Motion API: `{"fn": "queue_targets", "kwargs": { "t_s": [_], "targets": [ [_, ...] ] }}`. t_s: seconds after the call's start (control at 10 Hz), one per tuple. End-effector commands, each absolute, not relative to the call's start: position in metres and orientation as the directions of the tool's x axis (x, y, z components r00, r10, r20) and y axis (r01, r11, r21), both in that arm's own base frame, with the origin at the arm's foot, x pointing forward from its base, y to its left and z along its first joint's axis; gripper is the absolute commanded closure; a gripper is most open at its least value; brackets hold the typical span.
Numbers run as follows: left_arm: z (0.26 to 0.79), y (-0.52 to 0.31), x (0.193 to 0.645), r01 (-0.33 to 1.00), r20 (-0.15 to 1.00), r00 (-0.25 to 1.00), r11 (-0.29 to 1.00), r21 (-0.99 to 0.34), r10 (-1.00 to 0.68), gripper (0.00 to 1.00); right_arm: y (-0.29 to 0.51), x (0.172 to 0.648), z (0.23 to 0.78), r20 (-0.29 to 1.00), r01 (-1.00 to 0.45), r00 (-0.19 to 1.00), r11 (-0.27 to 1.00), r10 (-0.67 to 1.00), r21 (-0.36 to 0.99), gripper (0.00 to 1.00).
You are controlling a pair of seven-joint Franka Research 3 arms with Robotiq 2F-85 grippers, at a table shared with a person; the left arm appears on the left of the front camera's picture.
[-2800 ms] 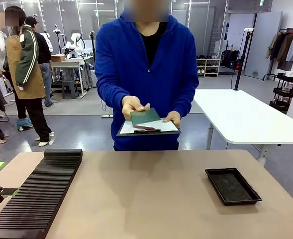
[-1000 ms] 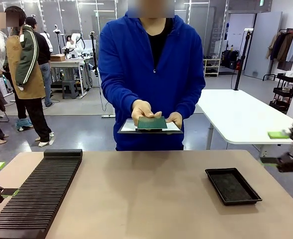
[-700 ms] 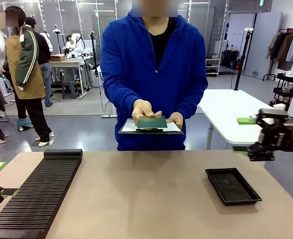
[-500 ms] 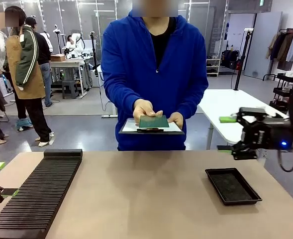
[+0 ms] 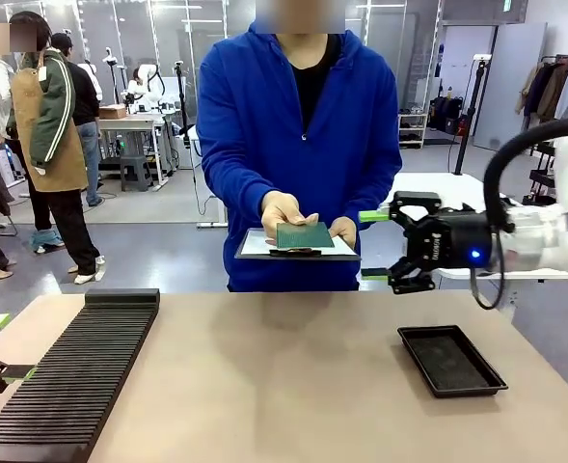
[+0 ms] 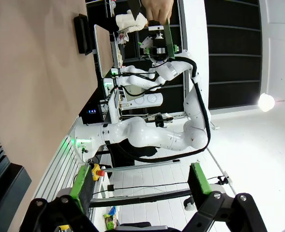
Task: Inspect the PCB.
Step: Pick up the Blank PCB that the human is holding.
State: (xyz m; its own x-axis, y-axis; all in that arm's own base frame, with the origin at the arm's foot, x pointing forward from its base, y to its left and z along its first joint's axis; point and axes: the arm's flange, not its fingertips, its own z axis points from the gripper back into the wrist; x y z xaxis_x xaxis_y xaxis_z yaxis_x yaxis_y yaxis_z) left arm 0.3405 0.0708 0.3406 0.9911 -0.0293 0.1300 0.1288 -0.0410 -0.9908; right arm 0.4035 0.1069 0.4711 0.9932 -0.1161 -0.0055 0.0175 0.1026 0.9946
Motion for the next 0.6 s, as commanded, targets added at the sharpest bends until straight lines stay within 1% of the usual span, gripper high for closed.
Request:
{"fn": "queue_targets", "kwargs": {
  "t_s": [0.0,0.5],
  "targets": [
    [0.341,0.072,0.34,0.13,0.131,0.991,-0.043,-0.991,-0.035,0.0,0.133,0.424,0.476,-0.034,0.045,0.995,0.121,-0.095,0.992,0.0],
    [0.341,0.072,0.34,0.13,0.131,0.991,-0.043,-0.991,-0.035,0.0,0.177,0.44,0.477,-0.031,0.032,0.999,0.126,-0.011,0.992,0.0]
  ]
}}
